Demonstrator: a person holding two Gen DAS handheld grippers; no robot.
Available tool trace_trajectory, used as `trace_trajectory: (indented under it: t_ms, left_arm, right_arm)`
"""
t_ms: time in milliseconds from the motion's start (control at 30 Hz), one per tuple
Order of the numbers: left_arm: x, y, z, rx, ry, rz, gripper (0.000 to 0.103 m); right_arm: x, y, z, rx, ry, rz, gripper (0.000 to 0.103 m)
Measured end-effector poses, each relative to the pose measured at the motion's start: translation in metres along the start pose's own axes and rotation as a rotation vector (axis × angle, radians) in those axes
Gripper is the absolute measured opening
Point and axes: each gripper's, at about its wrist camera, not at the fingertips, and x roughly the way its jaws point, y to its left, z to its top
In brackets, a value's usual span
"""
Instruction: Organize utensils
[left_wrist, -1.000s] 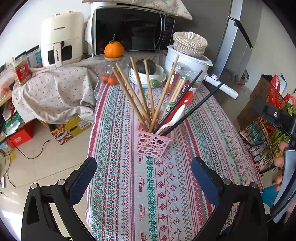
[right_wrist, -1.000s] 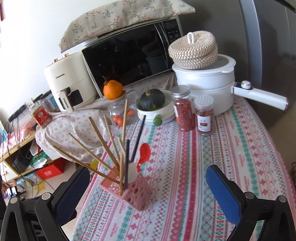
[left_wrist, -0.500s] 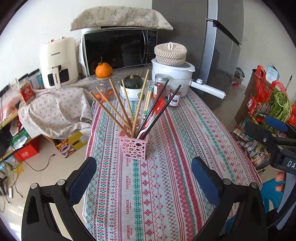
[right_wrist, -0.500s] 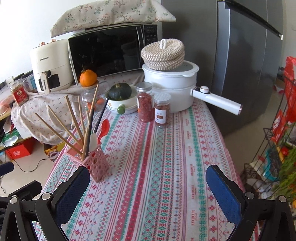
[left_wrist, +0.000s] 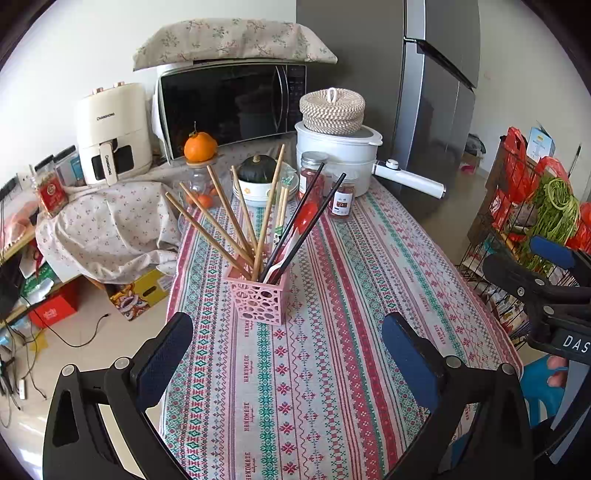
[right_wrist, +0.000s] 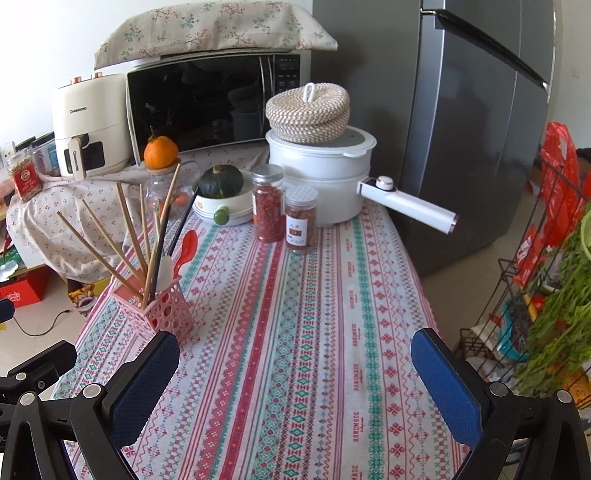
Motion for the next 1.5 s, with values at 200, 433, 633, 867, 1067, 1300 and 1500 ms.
trace_trajectory:
  t_ms: [200,433,633,867,1067,1300,1500]
  left_arm:
    - [0.0006,-0.002,-0.0009,0.008,0.003,-0.003,0.103]
    - [0.0008,-0.0015,-0.001,0.001,0.005,-0.004,0.103]
    - [0.0,-0.0004,-0.001,0.002,0.004,-0.01,0.103]
    - [0.0003,-0.0006,-0.0011,0.002,0.004,-0.01,0.103]
    - [0.0011,-0.0019,-0.002,0.005,0.006,-0.011,0.103]
    - [0.0021,-0.0019,-0.0025,0.007,0.01,-0.015,0.103]
    - [0.0022,-0.002,-0.0037,-0.001,0.011,-0.021,0.103]
  right_arm:
    - [0.0012,0.0023,-0.0019,-0.004,0.008,0.001,0.103]
    - [0.0044,0.0008,-0.0026,0.004,0.019,0.004,0.103]
    - [0.0064,-0.0006,-0.0024,0.01,0.025,0.003,0.103]
    - [0.0071,-0.0015,-0.0024,0.013,0.028,0.005,0.103]
    - [0.0072,-0.0027,-0.0029,0.019,0.03,0.007,0.103]
    - [0.0073,-0.003,-0.0031,0.028,0.035,0.007,0.103]
    - [0.0073,-0.0029,-0.0035,0.03,0.038,0.007,0.103]
